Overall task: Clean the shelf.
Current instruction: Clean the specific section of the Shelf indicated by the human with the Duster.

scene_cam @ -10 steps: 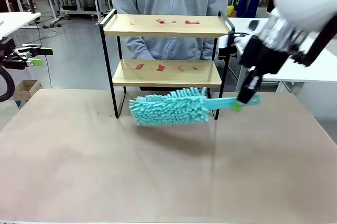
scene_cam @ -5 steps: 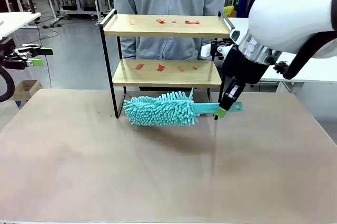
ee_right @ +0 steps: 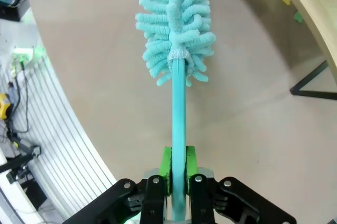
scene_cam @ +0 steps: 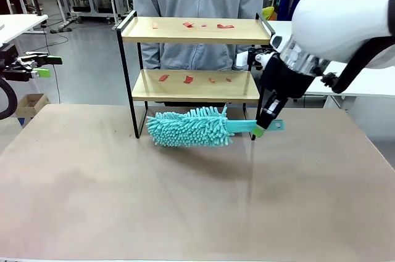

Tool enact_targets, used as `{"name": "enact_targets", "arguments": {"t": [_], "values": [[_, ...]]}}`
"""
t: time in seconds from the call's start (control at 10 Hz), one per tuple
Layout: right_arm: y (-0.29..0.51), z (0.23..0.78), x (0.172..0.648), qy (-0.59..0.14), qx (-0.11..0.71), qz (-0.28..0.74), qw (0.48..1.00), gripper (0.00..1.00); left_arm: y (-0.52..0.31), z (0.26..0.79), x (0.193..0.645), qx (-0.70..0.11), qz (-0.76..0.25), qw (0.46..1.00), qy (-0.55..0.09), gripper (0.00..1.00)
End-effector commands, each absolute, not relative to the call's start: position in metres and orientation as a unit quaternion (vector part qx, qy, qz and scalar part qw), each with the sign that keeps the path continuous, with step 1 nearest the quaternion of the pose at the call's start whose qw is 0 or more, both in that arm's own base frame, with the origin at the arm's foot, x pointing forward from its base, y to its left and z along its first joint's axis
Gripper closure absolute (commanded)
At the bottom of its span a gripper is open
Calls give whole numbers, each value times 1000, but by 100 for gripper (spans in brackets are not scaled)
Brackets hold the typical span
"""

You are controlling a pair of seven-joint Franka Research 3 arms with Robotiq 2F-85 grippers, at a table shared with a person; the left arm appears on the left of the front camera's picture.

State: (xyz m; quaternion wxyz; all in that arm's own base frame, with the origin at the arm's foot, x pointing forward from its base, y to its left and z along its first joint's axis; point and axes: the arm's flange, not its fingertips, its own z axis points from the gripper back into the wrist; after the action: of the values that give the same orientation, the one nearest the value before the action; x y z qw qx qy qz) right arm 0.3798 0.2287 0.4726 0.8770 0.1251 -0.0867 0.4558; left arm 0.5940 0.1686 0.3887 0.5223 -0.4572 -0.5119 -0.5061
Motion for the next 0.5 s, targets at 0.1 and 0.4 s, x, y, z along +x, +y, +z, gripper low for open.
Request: {"name": "enact_targets", "arguments": {"t": [0.1, 0.4], "values": [[277, 445, 371, -144, 70, 381, 910, 87, 169, 390, 593, -453, -514, 519, -511, 0], [320, 421, 363, -202, 43, 345, 916, 87, 169, 390, 593, -453, -514, 519, -511, 0]]}}
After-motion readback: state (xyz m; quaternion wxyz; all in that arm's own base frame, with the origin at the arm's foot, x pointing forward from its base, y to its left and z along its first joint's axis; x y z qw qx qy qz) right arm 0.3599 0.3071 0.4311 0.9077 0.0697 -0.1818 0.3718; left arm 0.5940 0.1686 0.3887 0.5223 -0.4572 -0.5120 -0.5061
